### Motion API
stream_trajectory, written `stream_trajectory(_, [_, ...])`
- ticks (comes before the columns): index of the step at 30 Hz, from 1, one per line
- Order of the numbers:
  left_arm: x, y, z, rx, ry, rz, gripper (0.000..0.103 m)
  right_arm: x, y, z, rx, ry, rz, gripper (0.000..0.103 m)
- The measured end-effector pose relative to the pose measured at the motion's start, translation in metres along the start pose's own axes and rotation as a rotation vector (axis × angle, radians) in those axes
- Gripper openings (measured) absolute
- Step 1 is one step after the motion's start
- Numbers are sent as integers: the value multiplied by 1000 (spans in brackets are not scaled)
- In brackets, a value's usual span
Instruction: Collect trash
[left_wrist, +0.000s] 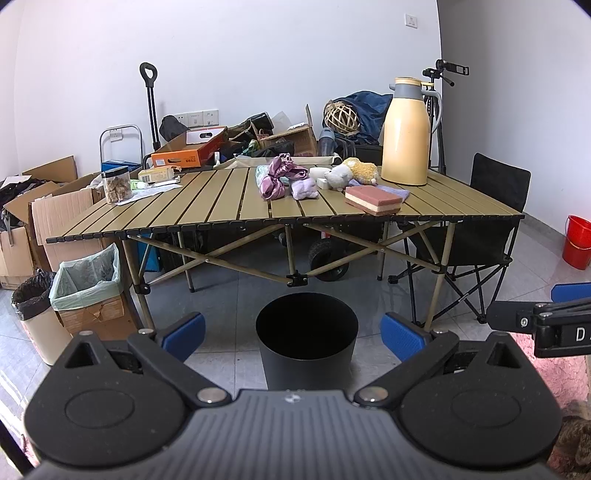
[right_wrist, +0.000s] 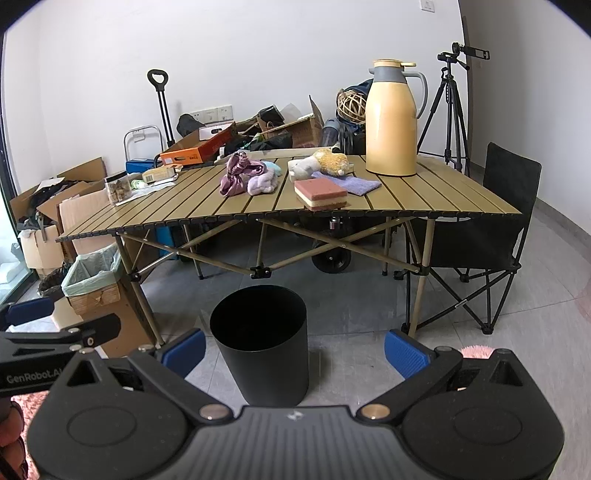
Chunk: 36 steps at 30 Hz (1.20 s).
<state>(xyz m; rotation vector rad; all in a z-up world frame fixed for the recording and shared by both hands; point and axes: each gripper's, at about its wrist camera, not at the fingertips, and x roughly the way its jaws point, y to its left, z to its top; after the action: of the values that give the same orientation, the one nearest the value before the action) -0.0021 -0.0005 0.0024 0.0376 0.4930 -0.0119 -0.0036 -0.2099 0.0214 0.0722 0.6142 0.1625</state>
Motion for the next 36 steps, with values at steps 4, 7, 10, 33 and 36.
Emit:
stream_trajectory(4, [0,0,0,0,0,0,103,0,0,0,-1,0,0,103])
stream_trajectory(7, [0,0,0,0,0,-1,103,0,0,0,-2,0,0,103])
stream_trajectory(10, [0,1,0,0,-2,-1,103,0,0,-1,-2,0,0,103])
stream_trajectory(33, [-2,4,2,-1,-7,0,103,-1,-2,-1,-4,-4,-2,103])
stream_trajectory(36, [-2,4,1,-2,-7,0,103,-1,3,-1,-4,-5,-2,103])
